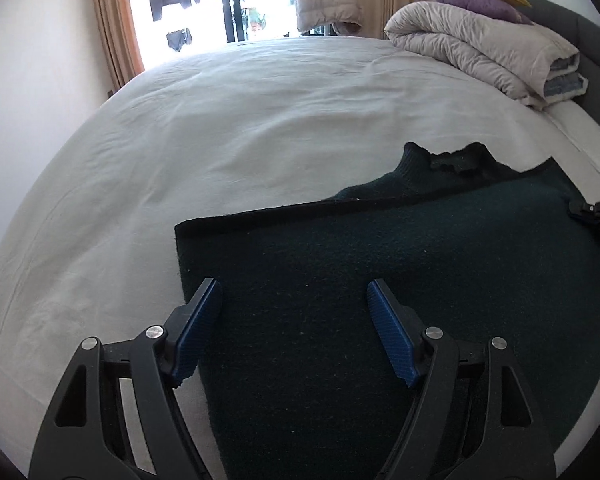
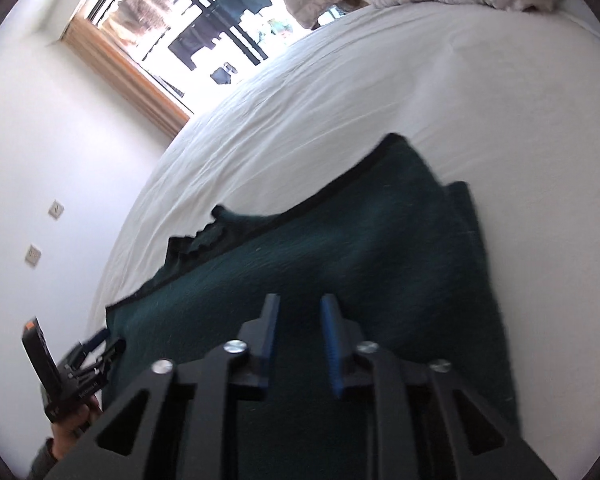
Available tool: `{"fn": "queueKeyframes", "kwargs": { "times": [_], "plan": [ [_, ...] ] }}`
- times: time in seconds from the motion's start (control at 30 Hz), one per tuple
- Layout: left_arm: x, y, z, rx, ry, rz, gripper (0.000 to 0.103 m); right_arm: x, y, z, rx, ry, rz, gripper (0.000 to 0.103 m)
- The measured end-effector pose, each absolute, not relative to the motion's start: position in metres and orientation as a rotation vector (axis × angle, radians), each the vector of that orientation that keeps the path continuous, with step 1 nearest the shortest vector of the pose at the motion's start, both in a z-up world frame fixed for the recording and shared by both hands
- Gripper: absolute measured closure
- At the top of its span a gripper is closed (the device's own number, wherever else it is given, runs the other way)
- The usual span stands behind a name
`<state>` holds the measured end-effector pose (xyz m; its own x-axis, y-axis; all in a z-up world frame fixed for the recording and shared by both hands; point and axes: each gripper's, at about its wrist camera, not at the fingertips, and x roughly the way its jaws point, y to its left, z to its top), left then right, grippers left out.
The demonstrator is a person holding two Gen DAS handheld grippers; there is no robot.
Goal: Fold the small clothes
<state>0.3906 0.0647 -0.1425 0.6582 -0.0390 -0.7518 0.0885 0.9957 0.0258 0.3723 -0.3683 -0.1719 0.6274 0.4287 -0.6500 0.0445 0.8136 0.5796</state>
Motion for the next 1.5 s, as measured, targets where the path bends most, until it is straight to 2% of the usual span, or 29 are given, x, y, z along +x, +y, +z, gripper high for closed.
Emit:
{"fn": "queueKeyframes", "kwargs": {
  "times": [0.07, 0.17, 0.2, 0.3, 0.37, 0.4, 0.53, 0.63, 0.67, 0.7, 0.73, 0.8, 1.03, 1.07, 1.13, 1.23, 1.33, 1.43, 1.5],
  "plan": [
    [0.394, 0.073, -0.146, 0.019, 0.866, -0.084, 0.028, 0.367, -0.395, -0.178, 0.68, 0.834, 0.18, 0.103],
    [0.388, 0.081, -0.139, -0.002, 0.84, -0.034, 0.028, 0.35, -0.418, -0.173, 0.734, 0.78, 0.076, 0.103],
    [0.382, 0.081, -0.132, 0.013, 0.813, 0.003, 0.028, 0.342, -0.418, -0.167, 0.714, 0.76, 0.041, 0.1],
    [0.357, 0.079, -0.105, 0.009, 0.733, 0.001, 0.028, 0.318, -0.403, -0.143, 0.685, 0.705, 0.05, 0.082],
    [0.339, 0.068, -0.095, 0.001, 0.715, -0.032, 0.028, 0.308, -0.381, -0.131, 0.687, 0.694, 0.163, 0.076],
    [0.331, 0.061, -0.094, -0.002, 0.717, -0.053, 0.028, 0.305, -0.363, -0.128, 0.68, 0.703, 0.22, 0.068],
    [0.316, 0.043, -0.112, 0.043, 0.767, -0.062, 0.028, 0.304, -0.289, -0.141, 0.6, 0.793, 0.422, 0.058],
    [0.311, 0.053, -0.136, -0.005, 0.821, -0.029, 0.028, 0.31, -0.284, -0.172, 0.61, 0.874, 0.384, 0.058],
    [0.308, 0.058, -0.141, -0.012, 0.826, -0.019, 0.028, 0.311, -0.292, -0.181, 0.627, 0.875, 0.375, 0.065],
    [0.305, 0.065, -0.147, -0.038, 0.83, -0.015, 0.028, 0.311, -0.301, -0.186, 0.638, 0.871, 0.358, 0.087],
    [0.301, 0.075, -0.151, -0.082, 0.836, -0.011, 0.028, 0.308, -0.313, -0.191, 0.662, 0.871, 0.326, 0.103],
    [0.296, 0.09, -0.158, -0.175, 0.843, -0.014, 0.028, 0.3, -0.339, -0.194, 0.735, 0.839, 0.297, 0.103],
    [0.278, 0.1, -0.157, -0.209, 0.839, 0.016, 0.028, 0.269, -0.38, -0.172, 0.711, 0.782, 0.127, 0.102],
    [0.274, 0.1, -0.153, -0.216, 0.829, 0.022, 0.028, 0.262, -0.38, -0.166, 0.718, 0.768, 0.113, 0.099],
    [0.263, 0.096, -0.142, -0.227, 0.781, -0.001, 0.028, 0.249, -0.365, -0.149, 0.679, 0.723, 0.156, 0.075],
    [0.252, 0.082, -0.132, -0.21, 0.74, -0.037, 0.028, 0.242, -0.324, -0.142, 0.648, 0.759, 0.308, 0.066],
    [0.256, 0.074, -0.146, -0.162, 0.819, -0.034, 0.028, 0.245, -0.285, -0.154, 0.607, 0.821, 0.413, 0.053],
    [0.253, 0.087, -0.158, -0.205, 0.844, -0.047, 0.028, 0.253, -0.288, -0.18, 0.652, 0.891, 0.391, 0.054],
    [0.253, 0.094, -0.159, -0.209, 0.851, -0.036, 0.028, 0.25, -0.308, -0.189, 0.726, 0.867, 0.383, 0.067]
  ]
}}
